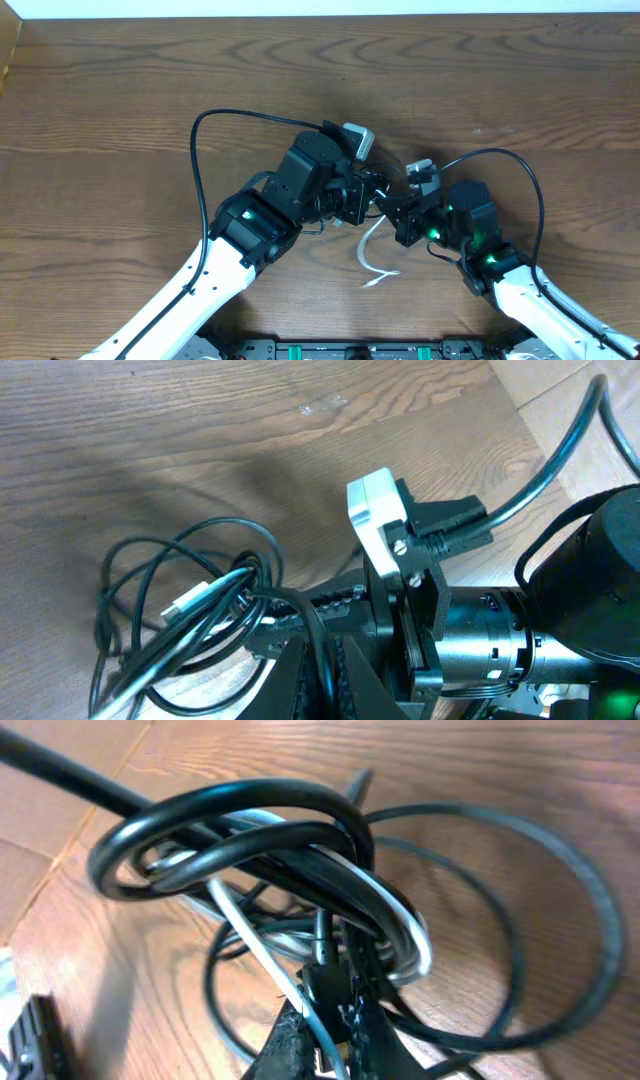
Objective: Untangle cables
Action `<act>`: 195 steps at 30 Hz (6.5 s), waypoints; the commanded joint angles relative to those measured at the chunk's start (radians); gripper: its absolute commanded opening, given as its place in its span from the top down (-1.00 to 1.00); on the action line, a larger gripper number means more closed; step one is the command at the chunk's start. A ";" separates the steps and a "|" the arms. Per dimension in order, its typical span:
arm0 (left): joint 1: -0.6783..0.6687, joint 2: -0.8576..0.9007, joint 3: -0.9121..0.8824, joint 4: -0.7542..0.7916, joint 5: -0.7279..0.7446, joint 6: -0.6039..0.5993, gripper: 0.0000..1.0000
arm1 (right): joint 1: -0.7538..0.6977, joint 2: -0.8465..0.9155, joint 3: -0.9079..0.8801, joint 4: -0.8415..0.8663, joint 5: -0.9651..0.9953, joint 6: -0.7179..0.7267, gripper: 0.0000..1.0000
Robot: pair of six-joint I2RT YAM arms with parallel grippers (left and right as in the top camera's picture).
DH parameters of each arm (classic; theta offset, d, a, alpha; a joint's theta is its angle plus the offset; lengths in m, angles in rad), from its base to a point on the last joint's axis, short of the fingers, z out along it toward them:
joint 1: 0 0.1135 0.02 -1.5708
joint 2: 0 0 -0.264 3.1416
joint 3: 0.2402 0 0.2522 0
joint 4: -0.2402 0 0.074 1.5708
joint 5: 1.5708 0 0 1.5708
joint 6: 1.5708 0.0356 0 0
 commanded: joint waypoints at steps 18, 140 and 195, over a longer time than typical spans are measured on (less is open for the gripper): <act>0.003 -0.016 -0.002 -0.160 -0.229 0.100 -0.95 | -0.114 -0.273 0.000 -0.254 -0.252 0.103 0.97; 0.029 0.398 -0.007 0.177 0.212 0.344 -0.87 | -0.462 -0.293 0.002 -0.732 -0.256 -0.119 0.98; 0.157 0.294 -0.007 0.196 -0.089 0.155 0.85 | -0.462 -0.293 0.002 -0.835 0.117 0.062 0.98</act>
